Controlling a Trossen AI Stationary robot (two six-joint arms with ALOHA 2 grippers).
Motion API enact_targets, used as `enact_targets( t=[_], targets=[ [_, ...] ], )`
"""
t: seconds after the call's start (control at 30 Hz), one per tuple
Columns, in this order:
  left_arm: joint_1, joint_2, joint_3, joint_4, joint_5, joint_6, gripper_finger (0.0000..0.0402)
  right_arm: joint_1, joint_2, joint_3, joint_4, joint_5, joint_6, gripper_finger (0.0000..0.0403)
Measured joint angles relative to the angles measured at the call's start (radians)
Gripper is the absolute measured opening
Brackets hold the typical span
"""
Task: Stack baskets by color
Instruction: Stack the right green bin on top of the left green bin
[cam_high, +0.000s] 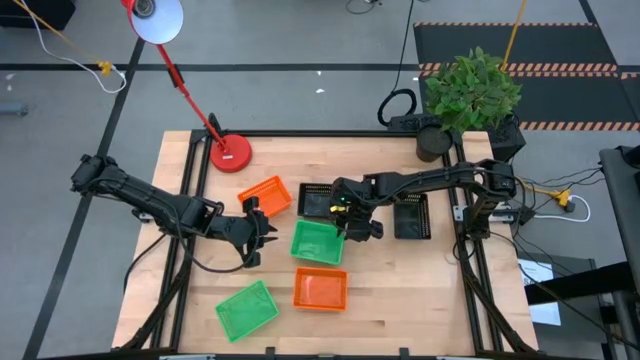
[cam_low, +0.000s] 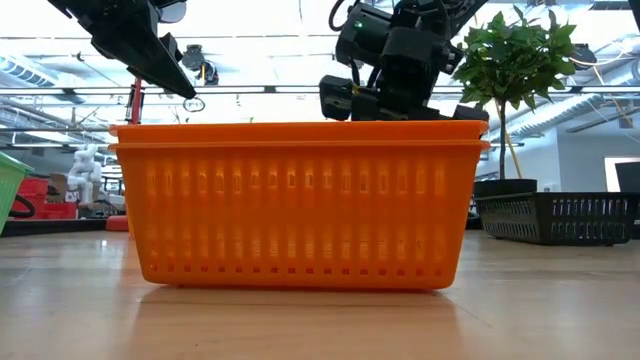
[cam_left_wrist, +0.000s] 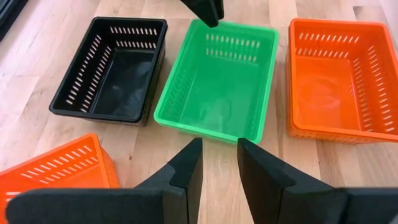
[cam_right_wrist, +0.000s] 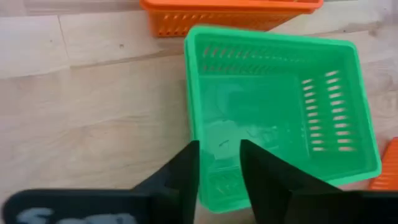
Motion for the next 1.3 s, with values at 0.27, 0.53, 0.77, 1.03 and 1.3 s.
enact_targets(
  t=[0.27,0.53,0.77,1.03,1.3],
  targets=[
    [-0.001,0.000,-0.017,0.024,0.000,-0.039,0.0102,0.039,-0.087,0.000,-0.035,0.013,0.363,0.0132],
    [-0.020,0.002,-0.162,0.179,0.021,-0.077,0.0102,0.141,-0.214,-0.028,-0.079,0.052,0.995,0.0111],
    [-0.039,0.045,-0.261,0.364,0.036,-0.102,0.0101,0.311,-0.378,-0.219,0.071,0.332,1.200,0.0092],
    [-0.039,0.208,-0.248,0.430,0.030,-0.103,0.0101,0.405,-0.546,-0.414,0.321,0.465,1.342,0.0082],
    [-0.038,0.309,-0.245,0.558,0.029,-0.110,0.0101,0.426,-0.622,-0.480,0.356,0.617,1.336,0.0081]
  ],
)
